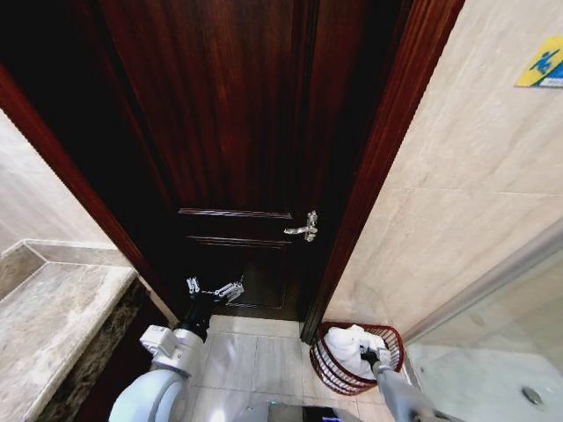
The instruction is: Discard the used towel into the hamper.
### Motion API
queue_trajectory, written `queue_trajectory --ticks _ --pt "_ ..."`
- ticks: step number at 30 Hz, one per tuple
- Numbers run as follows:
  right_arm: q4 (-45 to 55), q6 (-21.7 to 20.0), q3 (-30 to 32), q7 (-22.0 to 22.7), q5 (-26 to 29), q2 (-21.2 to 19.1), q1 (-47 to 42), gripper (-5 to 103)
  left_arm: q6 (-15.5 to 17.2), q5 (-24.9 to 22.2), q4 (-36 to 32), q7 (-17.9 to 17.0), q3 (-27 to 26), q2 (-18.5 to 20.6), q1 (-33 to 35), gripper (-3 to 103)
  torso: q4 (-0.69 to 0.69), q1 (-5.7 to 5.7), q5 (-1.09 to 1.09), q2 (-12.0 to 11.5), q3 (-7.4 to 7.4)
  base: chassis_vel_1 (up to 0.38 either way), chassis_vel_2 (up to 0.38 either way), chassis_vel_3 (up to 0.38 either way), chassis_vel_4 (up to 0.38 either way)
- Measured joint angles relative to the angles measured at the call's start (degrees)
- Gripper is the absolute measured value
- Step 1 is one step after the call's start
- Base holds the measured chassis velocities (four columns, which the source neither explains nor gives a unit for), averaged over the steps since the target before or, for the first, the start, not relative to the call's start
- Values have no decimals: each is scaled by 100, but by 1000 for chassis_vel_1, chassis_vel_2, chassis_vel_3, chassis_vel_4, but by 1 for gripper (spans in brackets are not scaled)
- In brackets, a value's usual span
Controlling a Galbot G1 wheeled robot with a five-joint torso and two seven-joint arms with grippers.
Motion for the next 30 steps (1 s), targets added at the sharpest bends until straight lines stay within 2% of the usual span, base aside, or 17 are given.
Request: queue_trajectory --ticks 3,5,6,9,11,14,15,17,19,22,25,26,30 --pt "168 -35 27 -55 38 -17 -114 9 0 0 0 0 0 0 0 100 0 0 0 0 0 0 0 0 0" --pt "444 23 30 -114 54 -53 -293 19 0 0 0 0 0 0 0 100 0 0 1 0 0 0 0 0 0" --pt "444 23 30 -114 54 -53 -293 19 0 0 0 0 0 0 0 100 0 0 1 0 0 0 0 0 0" --pt "1082 131 24 -123 196 -98 -694 36 0 0 0 0 0 0 0 100 -1 0 2 0 0 0 0 0 0" --pt "1233 144 23 -118 225 -103 -782 36 0 0 0 0 0 -1 0 100 0 0 2 0 0 0 0 0 0" --pt "2091 476 67 -183 647 -175 -1321 51 0 0 0 0 0 0 0 100 -1 0 1 0 0 0 0 0 0" --pt "2091 476 67 -183 647 -175 -1321 51 0 0 0 0 0 0 0 100 -1 0 1 0 0 0 0 0 0" --pt "2859 649 186 -340 893 -244 -1800 63 0 0 0 0 0 0 0 100 -1 0 -2 0 0 0 0 0 0" --pt "3105 676 216 -381 980 -258 -1957 63 0 0 0 0 0 0 0 100 -1 0 -2 0 0 0 0 0 0" --pt "3981 981 361 -818 1382 -268 -2521 79 0 0 0 0 0 0 0 100 -3 -1 -1 0 0 0 0 0 0" --pt "4241 1083 370 -996 1480 -249 -2645 84 0 0 0 0 0 -1 0 100 -3 -1 -3 0 0 0 0 0 0" --pt "4257 1161 336 -1087 1506 -212 -2621 95 0 0 0 0 0 0 0 100 -2 -1 -2 1 0 0 0 0 0" --pt "3788 1184 259 -1080 1362 -82 -2266 99 0 0 0 0 0 0 0 100 -1 -1 1 1 0 0 0 0 0"
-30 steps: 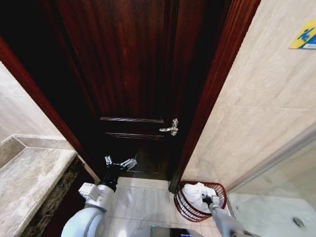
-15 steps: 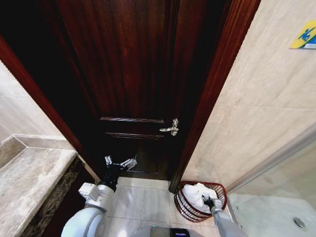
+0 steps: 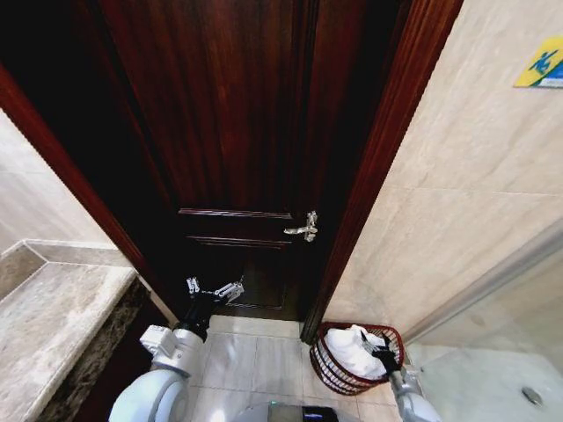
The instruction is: Discard the used towel into the hamper.
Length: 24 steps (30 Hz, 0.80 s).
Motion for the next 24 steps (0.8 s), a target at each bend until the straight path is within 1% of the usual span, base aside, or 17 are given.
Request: queue_trajectory --ticks 1,3,5,6,7,8,9,10,11,12,14,16,17,20,22,24 --pt "-210 -1 -26 0 -53 54 153 100 0 0 0 0 0 -1 0 100 0 0 0 0 0 0 0 0 0" --pt "-896 -3 -56 28 -359 163 612 100 0 0 0 0 0 0 0 100 1 0 -2 0 0 0 0 0 0" --pt "-1038 -2 -56 42 -431 180 695 100 0 0 0 0 0 -1 0 100 1 0 -2 0 0 0 0 0 0" --pt "-1739 3 -54 141 -719 233 1099 100 0 0 0 0 0 -1 0 100 1 1 1 0 0 0 0 0 0" --pt "-2027 1 -50 231 -843 244 1271 100 0 0 0 0 0 -1 0 100 1 1 0 0 1 0 0 0 0" --pt "-2027 1 -50 231 -843 244 1271 100 0 0 0 0 0 -1 0 100 1 1 0 0 1 0 0 0 0" --pt "-2354 -37 -39 388 -1014 254 1470 100 0 0 0 0 0 0 0 100 1 1 -2 0 0 0 0 0 0" --pt "-2707 -206 -32 604 -1223 256 1686 100 0 0 0 0 0 0 0 100 2 1 -4 0 0 0 0 0 0" --pt "-2948 -398 -19 715 -1321 253 1822 100 0 0 0 0 0 0 0 100 1 1 -3 0 0 0 0 0 0" --pt "-2948 -398 -19 715 -1321 253 1822 100 0 0 0 0 0 0 0 100 1 1 -3 0 0 0 0 0 0" --pt "-3313 -608 20 780 -1364 238 2034 100 0 0 0 0 0 0 0 100 -1 1 -1 0 1 0 0 0 0" --pt "-3584 -897 42 850 -1377 231 2247 100 0 0 0 0 0 0 0 100 1 1 -4 0 0 0 0 0 0" --pt "-3584 -897 42 850 -1377 231 2247 100 0 0 0 0 0 0 0 100 1 1 -4 0 0 0 0 0 0" --pt "-3845 -1368 117 867 -1275 248 2468 100 0 0 0 0 0 0 0 100 0 1 -3 0 0 0 0 0 0" --pt "-3853 -1418 123 867 -1262 252 2480 100 0 0 0 0 0 0 0 100 0 1 -3 0 0 0 0 0 0" --pt "-3802 -1782 144 889 -1077 273 2504 100 0 0 0 0 0 0 0 100 0 1 -1 0 0 0 0 0 0"
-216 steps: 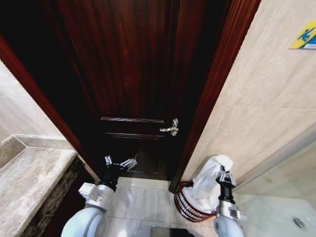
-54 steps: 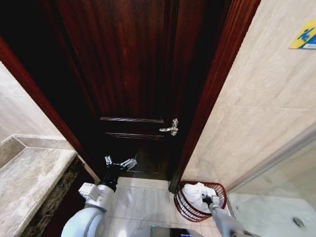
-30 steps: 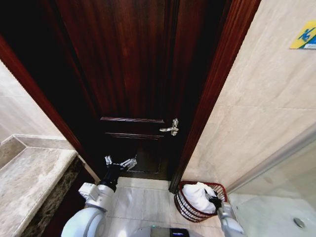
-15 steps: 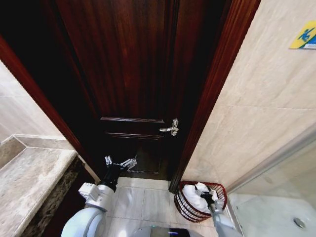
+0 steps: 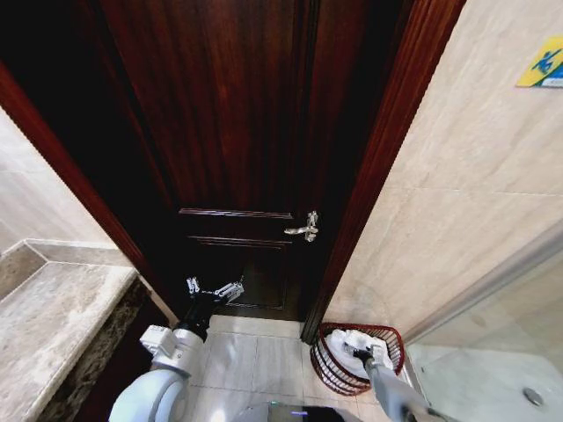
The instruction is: Discard the used towel into the hamper.
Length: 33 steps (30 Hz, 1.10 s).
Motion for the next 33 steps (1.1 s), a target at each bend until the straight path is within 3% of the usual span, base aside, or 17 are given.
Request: queue_trajectory --ticks 5,8,10,11,13,14,17,18,21,22,26,33 --pt "407 -415 -60 -75 727 -71 -80 100 0 0 0 0 0 0 0 100 1 0 1 0 0 0 0 0 0" --pt "943 -346 -160 -268 839 -181 -386 100 0 0 0 0 0 0 0 100 1 0 -3 -1 0 0 0 0 0" --pt "2282 -259 -201 -363 610 -268 -1251 100 0 0 0 0 0 0 0 100 -3 0 0 -1 0 0 0 0 0" --pt "2282 -259 -201 -363 610 -268 -1251 100 0 0 0 0 0 0 0 100 -3 0 0 -1 0 0 0 0 0" --pt "3406 -394 -174 -235 593 -260 -1889 100 0 0 0 0 0 0 0 100 0 0 -5 -1 -1 0 0 0 0" --pt "3406 -394 -174 -235 593 -260 -1889 100 0 0 0 0 0 0 0 100 0 0 -5 -1 -1 0 0 0 0" --pt "5316 -369 -135 137 701 -157 -3145 100 0 0 1 0 0 0 0 100 -2 -1 1 -1 -1 0 0 0 0" --pt "5316 -369 -135 137 701 -157 -3145 100 0 0 1 0 0 0 0 100 -2 -1 1 -1 -1 0 0 0 0" --pt "6914 39 -265 446 719 -162 -4263 100 0 0 0 0 0 0 0 100 -1 -1 -1 0 -1 0 0 0 0" --pt "6914 39 -265 446 719 -162 -4263 100 0 0 0 0 0 0 0 100 -1 -1 -1 0 -1 0 0 0 0" --pt "8730 325 -341 689 375 37 -5461 100 0 0 0 0 -1 0 0 100 -1 -1 -1 0 -1 0 0 0 0" --pt "10398 396 -334 857 -32 89 -6193 100 0 0 0 0 0 0 0 100 0 -1 -2 0 -1 0 0 0 0"
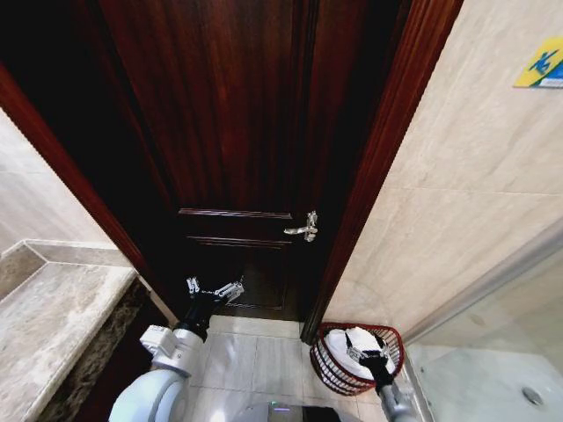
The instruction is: Discard the used towel into the hamper.
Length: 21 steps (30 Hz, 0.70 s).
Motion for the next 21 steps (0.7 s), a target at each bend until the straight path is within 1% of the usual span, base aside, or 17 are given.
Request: queue_trajectory --ticks 4,11,13,21 --pt "506 41 61 122 -131 97 -72 100 0 0 0 0 0 0 0 100 0 1 1 0 1 0 0 0 0" --pt "1340 75 47 119 -296 431 -191 100 0 0 0 0 0 0 0 100 -1 1 1 0 1 0 0 0 0" --pt "1741 -12 10 108 -335 572 -189 100 0 0 0 0 0 0 0 100 -1 1 1 0 1 0 0 0 0" --pt "2315 -304 -2 60 -369 720 -115 100 0 0 0 0 0 0 0 100 -1 1 1 0 1 0 0 0 0"
